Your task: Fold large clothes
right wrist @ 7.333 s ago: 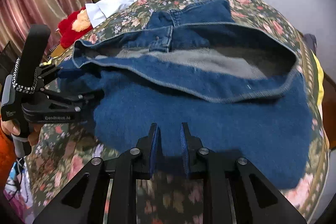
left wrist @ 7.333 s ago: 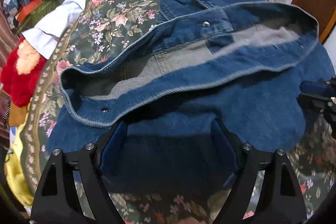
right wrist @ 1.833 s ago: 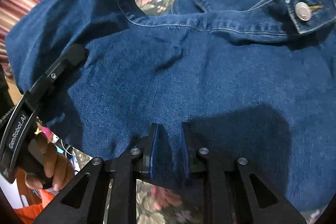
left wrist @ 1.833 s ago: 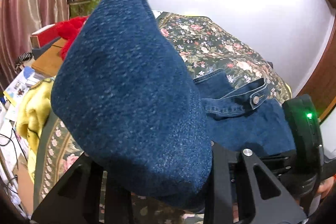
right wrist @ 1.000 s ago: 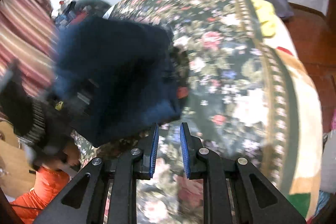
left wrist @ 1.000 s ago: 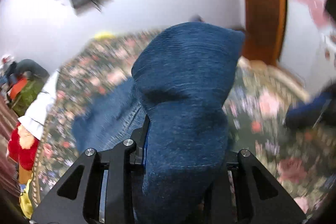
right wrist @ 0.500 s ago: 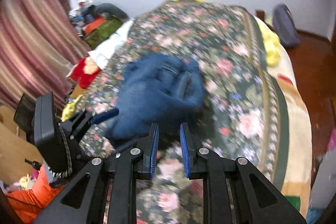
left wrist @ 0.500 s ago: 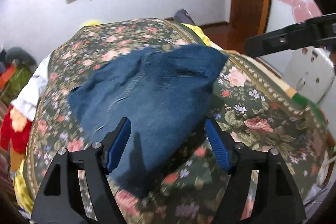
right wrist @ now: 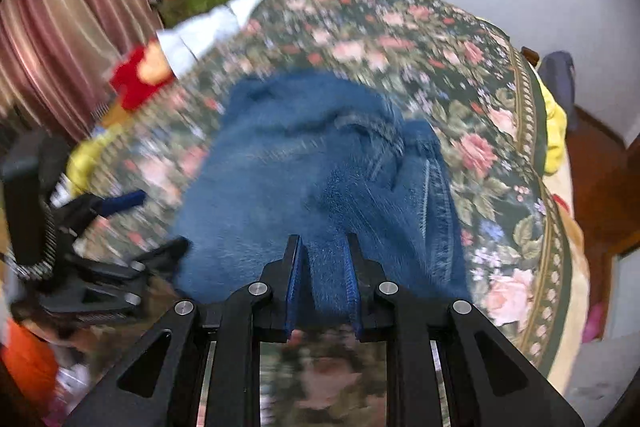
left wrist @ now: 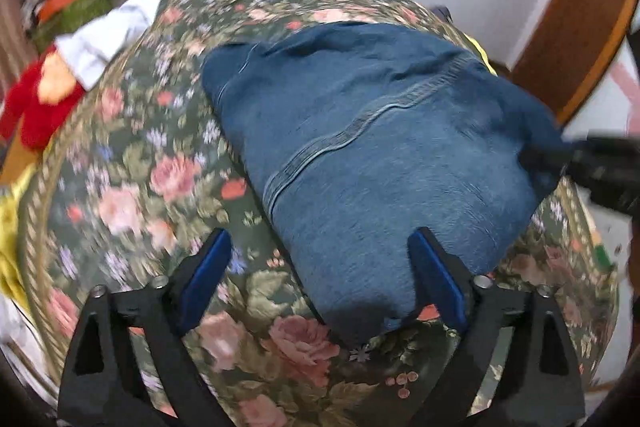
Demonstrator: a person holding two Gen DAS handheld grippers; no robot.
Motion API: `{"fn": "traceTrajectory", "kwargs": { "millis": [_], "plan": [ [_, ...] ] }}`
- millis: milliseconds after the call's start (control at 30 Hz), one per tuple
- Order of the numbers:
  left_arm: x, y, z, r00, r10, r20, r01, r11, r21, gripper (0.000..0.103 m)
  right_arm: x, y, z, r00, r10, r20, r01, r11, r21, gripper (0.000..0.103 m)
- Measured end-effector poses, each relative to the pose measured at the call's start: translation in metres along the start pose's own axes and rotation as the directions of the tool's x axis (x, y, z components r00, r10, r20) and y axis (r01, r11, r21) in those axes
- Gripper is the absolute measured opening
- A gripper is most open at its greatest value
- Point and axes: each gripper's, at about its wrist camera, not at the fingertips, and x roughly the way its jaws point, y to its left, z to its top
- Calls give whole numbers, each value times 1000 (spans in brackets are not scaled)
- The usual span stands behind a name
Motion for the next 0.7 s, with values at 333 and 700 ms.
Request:
{"fn": "traceTrajectory", "kwargs": {
  "millis": [333, 700],
  "plan": [
    [-1, 7, -30, 998, -61, -31, 60, 997, -49, 100, 10, -46, -48, 995, 95, -43, -89, 989, 121, 16],
    [-35, 28, -4, 999, 27, 26, -27, 1000, 8, 100, -48, -65, -34, 999, -37, 23, 35, 995, 89, 16]
  ]
}}
